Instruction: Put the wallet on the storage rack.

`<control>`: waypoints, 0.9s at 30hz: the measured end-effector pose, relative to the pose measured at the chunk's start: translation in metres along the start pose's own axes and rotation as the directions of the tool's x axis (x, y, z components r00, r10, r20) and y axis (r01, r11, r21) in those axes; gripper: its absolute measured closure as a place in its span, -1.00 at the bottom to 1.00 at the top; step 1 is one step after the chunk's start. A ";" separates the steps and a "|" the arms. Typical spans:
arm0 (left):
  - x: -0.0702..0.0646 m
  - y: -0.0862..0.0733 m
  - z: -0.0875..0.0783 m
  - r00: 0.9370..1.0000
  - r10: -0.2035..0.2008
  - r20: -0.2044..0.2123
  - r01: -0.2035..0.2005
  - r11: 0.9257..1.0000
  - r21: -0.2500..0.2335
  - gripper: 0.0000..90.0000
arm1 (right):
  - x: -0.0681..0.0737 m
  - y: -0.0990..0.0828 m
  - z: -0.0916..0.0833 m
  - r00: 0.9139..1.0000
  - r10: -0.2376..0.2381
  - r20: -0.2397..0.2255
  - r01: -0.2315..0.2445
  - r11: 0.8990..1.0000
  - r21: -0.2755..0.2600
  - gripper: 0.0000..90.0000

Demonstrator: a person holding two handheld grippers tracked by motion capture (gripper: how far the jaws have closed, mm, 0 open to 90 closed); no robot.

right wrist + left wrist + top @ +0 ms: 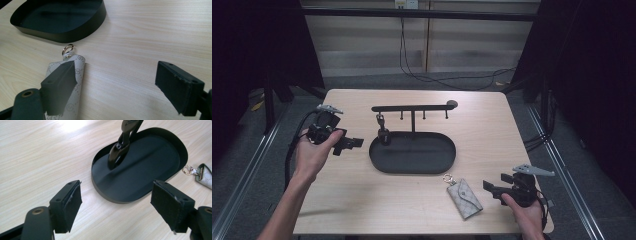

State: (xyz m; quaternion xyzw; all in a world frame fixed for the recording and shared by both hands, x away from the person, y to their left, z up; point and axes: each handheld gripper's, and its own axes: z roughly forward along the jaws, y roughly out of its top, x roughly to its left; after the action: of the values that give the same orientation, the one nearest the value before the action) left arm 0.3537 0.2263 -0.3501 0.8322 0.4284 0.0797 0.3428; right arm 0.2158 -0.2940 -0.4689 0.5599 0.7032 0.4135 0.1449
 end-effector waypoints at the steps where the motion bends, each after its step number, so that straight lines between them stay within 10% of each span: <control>1: -0.001 -0.003 -0.001 1.000 0.002 0.000 -0.002 1.000 -0.004 -0.46 | 0.000 0.000 0.000 1.000 0.000 -0.001 0.000 1.000 0.002 -0.63; 9: -0.012 -0.032 0.003 0.999 0.023 0.030 -0.019 0.991 -0.136 -0.45 | 0.000 0.000 0.000 1.000 0.004 0.004 -0.004 1.000 0.002 -0.62; 16: -0.012 -0.057 0.009 0.992 0.060 0.111 -0.049 0.994 -0.102 -0.39 | 0.000 -0.001 -0.001 1.000 0.009 0.003 -0.009 1.000 -0.001 -0.61; 27: -0.018 -0.096 0.001 0.996 0.015 0.086 -0.003 0.990 -0.138 -0.42 | 0.009 0.011 -0.004 0.999 0.002 -0.041 -0.002 1.000 -0.012 -0.54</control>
State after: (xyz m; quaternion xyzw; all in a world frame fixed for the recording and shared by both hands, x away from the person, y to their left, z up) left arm 0.2796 0.2500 -0.4089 0.8112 0.4028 0.0741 0.4174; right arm 0.2174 -0.2869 -0.4558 0.5511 0.7030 0.4294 0.1333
